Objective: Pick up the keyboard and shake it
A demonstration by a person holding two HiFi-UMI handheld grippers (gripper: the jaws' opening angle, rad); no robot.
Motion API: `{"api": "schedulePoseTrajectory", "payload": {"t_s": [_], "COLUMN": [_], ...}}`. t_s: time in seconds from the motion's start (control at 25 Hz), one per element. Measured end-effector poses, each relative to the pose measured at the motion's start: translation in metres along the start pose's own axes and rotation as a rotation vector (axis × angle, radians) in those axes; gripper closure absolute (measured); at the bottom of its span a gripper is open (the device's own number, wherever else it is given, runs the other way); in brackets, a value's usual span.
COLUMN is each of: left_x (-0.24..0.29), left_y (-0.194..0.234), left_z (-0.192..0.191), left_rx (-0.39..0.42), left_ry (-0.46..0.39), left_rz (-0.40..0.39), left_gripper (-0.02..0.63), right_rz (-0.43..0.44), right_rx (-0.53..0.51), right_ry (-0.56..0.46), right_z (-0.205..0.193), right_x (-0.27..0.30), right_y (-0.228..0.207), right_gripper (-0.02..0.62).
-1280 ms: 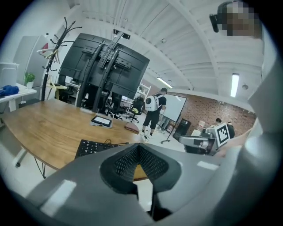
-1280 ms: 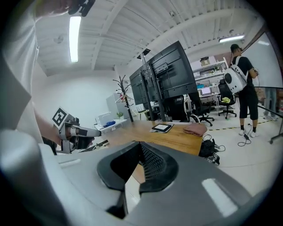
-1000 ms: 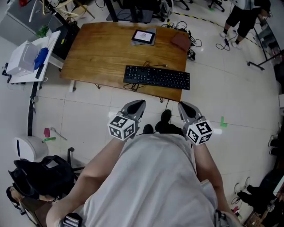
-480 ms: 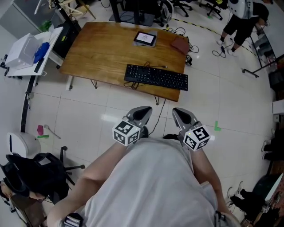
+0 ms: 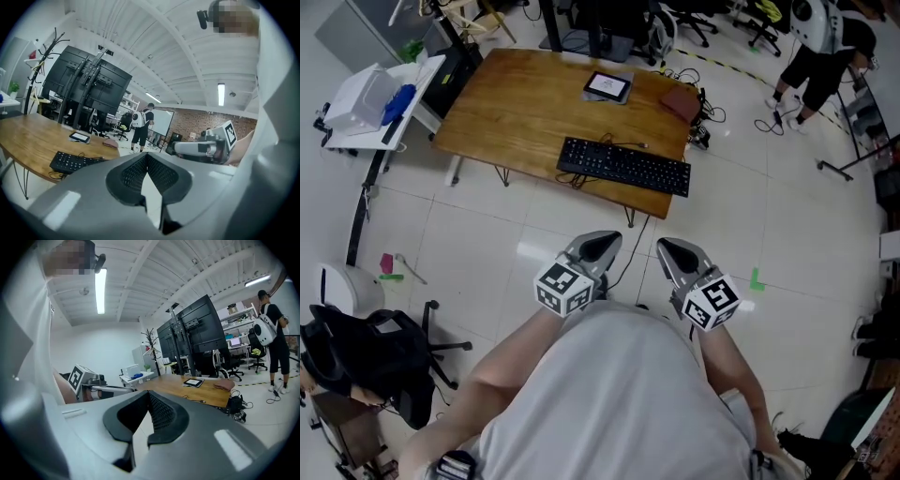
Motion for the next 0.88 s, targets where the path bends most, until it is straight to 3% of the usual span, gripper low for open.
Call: {"api": "schedulePoseTrajectory", "payload": {"t_s": [0.32, 0.88], "left_x": [0.012, 0.003], "left_y": [-0.039, -0.052], "left_z": [-0.017, -0.024], "left_rx": [-0.023, -0.001], "left_ry": [0.011, 0.023], "left_rz": [0.031, 0.134], "left_gripper": [0.606, 0.606], "right_rz": [0.031, 0.123], "right_rx": [-0.011, -0.001], "right_ry": [0.003, -0.015], "right_z": [-0.013, -0.019], "right_x": [-0.033, -0.033], "right_y": [-0.008, -0.012], "right_gripper": [0.594, 0.594]}}
Point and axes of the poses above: the fingertips, and each gripper's own axes: x forward along the fingers, y to its left, z out of its top, the point moved 3 cm from there along -x, backward along the fingers, and after that the axes turned 6 degrees about -z, right-handed, at the moved point
